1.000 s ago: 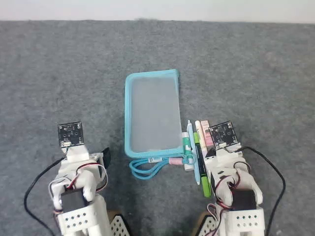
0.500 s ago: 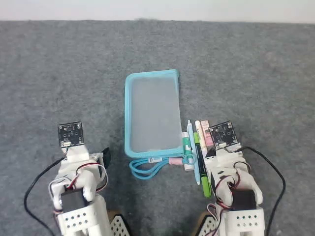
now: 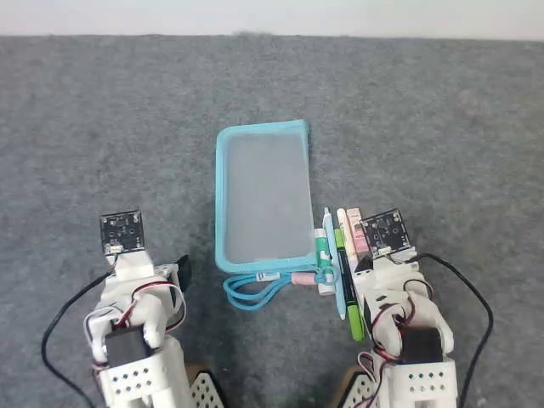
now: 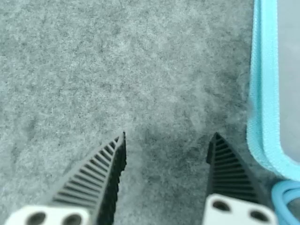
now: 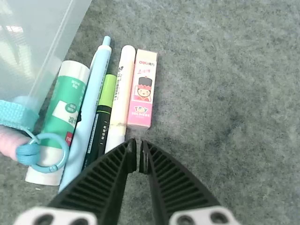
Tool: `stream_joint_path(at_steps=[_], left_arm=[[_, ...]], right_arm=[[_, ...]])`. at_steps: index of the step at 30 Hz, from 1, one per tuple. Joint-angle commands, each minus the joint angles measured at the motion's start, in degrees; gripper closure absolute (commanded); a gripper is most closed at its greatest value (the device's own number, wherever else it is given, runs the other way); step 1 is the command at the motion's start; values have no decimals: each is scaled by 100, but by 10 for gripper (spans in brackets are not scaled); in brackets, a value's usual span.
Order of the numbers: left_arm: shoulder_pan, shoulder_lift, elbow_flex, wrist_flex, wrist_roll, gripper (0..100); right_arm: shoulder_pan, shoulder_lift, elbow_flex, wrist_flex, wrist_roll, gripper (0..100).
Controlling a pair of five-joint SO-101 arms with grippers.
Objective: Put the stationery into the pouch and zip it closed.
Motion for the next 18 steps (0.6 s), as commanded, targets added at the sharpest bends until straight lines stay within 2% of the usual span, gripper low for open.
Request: stream_joint_path(at_steps=[1, 6, 15, 18], left_arm=[[-18, -114, -40, 26, 70, 734], [-18, -114, -40, 26, 70, 734], [-18, -114, -40, 26, 88, 735], [-18, -114, -40, 26, 88, 735]], right_arm=[[-136, -101, 123, 13, -88, 975], [-453, -101, 123, 13, -70, 975], [-462, -127, 123, -259, -18, 972], [-277, -101, 70, -514, 536, 972]])
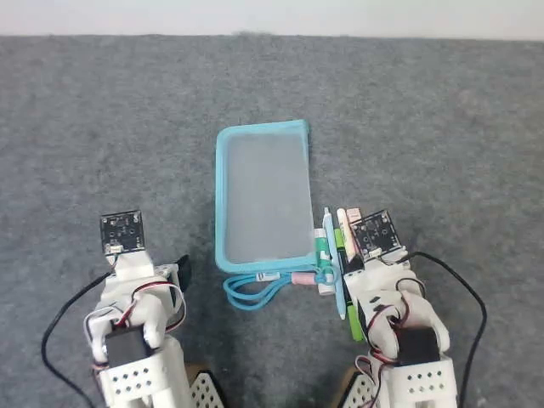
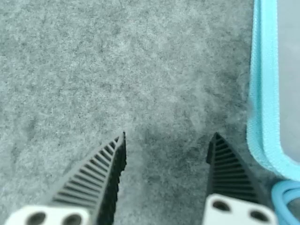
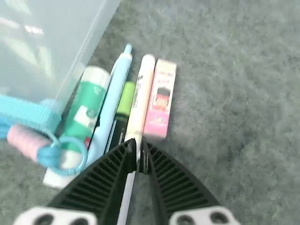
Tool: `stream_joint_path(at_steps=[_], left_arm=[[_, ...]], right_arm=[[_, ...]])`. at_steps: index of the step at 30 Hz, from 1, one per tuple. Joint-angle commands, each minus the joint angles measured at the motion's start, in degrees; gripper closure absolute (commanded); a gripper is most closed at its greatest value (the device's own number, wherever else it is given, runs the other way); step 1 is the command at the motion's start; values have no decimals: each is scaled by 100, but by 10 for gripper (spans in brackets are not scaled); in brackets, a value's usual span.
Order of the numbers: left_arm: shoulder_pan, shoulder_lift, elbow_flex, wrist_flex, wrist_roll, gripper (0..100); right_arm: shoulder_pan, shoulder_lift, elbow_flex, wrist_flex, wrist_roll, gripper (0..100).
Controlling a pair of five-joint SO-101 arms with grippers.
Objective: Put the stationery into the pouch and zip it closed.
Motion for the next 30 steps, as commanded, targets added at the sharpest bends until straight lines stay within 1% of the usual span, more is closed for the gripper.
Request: stream_joint_path(at_steps=[1, 2, 3, 6, 9, 12, 15, 17, 20, 22, 24, 27, 30], left_arm=[[-18, -114, -40, 26, 88, 735], [-26, -114, -40, 26, 88, 735], [-26, -114, -40, 26, 88, 735], [-35, -114, -40, 26, 88, 735], [-35, -114, -40, 26, 88, 735], [-35, -114, -40, 26, 88, 735], [-35, -114, -40, 26, 88, 735], [-35, -114, -40, 26, 88, 735], [-35, -114, -40, 26, 88, 735], [-35, -114, -40, 26, 88, 735], [-35, -105, -40, 26, 88, 735], [-35, -105, -40, 26, 88, 735], [-35, -105, -40, 26, 88, 735]], right_arm=[[295, -101, 18, -242, 879, 972], [479, -92, -70, -242, 1169, 972], [699, -92, -176, -242, 1284, 972], [1138, -75, -633, -127, 1081, 972], [1165, 215, -1143, 145, 1081, 972], [1165, 1130, -1688, 57, 1055, 972], [1138, 2527, -2470, -75, 1046, 971], [998, 3618, -3095, -22, 1046, 970], [497, 5305, -3895, 242, 1037, 967], [57, 6360, -4316, 549, 1020, 933], [-321, 7275, -4598, 681, 695, 889], [-681, 8215, -4747, 426, 141, 857], [-778, 8743, -4879, 444, 88, 857]])
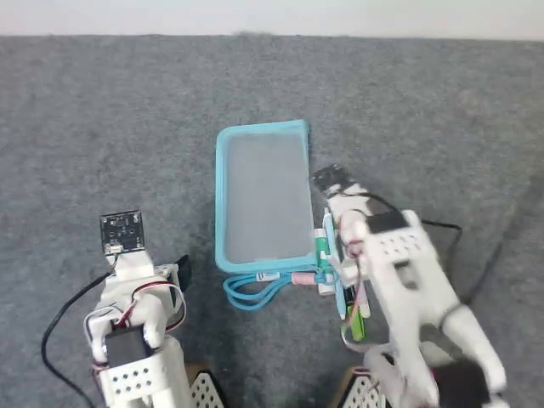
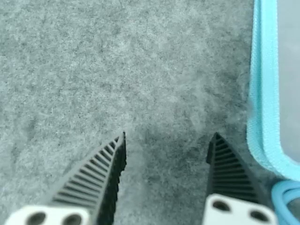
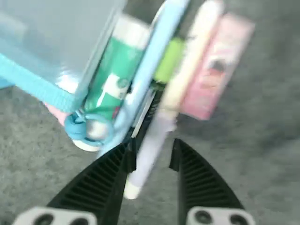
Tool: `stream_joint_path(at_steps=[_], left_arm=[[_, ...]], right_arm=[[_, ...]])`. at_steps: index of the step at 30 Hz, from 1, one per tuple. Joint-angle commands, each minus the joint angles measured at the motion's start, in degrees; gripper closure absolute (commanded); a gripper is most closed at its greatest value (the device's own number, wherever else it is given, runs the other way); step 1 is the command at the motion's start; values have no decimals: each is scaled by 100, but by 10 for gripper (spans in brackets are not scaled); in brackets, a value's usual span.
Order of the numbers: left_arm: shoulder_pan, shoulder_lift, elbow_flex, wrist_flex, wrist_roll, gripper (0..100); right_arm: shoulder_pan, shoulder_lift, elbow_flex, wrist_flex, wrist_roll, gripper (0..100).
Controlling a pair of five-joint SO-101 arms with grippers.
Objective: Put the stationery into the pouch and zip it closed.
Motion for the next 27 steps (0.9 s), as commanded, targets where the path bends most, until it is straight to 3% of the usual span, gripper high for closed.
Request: stream_joint_path(at_steps=[1, 8, 17, 27], left_arm=[[-35, -105, -40, 26, 88, 735], [-35, -105, -40, 26, 88, 735], [-35, -105, -40, 26, 88, 735], [-35, -105, -40, 26, 88, 735]], right_arm=[[-119, 479, -422, -22, -167, 857], [-84, 831, -484, -13, -193, 857], [708, 927, -352, -497, -193, 858], [673, 813, -659, -57, -141, 857]])
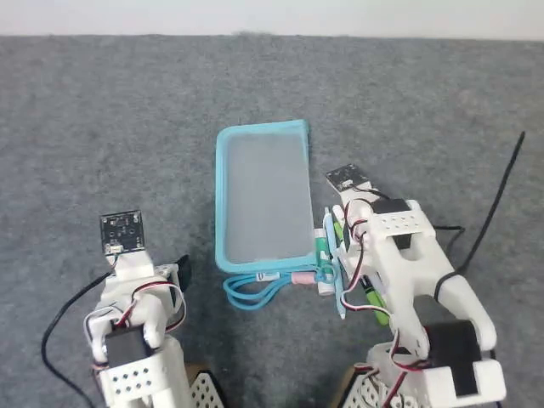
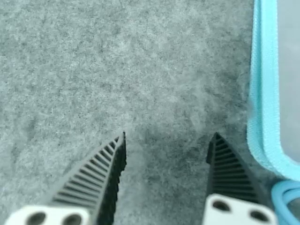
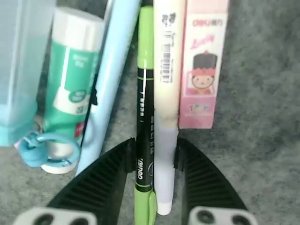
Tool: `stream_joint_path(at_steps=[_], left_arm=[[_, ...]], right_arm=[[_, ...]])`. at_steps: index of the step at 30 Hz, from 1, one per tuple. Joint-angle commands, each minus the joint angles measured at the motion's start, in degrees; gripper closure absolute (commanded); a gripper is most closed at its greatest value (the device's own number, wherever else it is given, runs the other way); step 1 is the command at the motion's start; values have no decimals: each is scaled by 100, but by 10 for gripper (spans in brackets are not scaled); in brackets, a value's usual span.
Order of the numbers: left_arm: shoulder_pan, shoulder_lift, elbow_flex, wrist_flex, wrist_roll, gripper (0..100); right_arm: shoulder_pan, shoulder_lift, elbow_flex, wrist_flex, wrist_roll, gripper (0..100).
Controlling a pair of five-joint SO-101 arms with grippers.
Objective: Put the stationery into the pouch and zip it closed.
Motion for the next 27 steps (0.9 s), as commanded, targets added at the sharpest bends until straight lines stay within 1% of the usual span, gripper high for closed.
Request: stream_joint_path(at_steps=[1, 9, 16, 22, 27], left_arm=[[-35, -105, -40, 26, 88, 735], [-35, -105, -40, 26, 88, 735], [-35, -105, -40, 26, 88, 735], [-35, -105, -40, 26, 88, 735], [-35, -105, -40, 26, 88, 735]], right_arm=[[40, -180, -396, 347, -35, 856], [84, -1147, -132, 356, -26, 855], [198, -1138, 316, -84, -26, 857], [505, -1138, 510, -365, -18, 858], [479, -1015, 659, -418, -18, 859]])
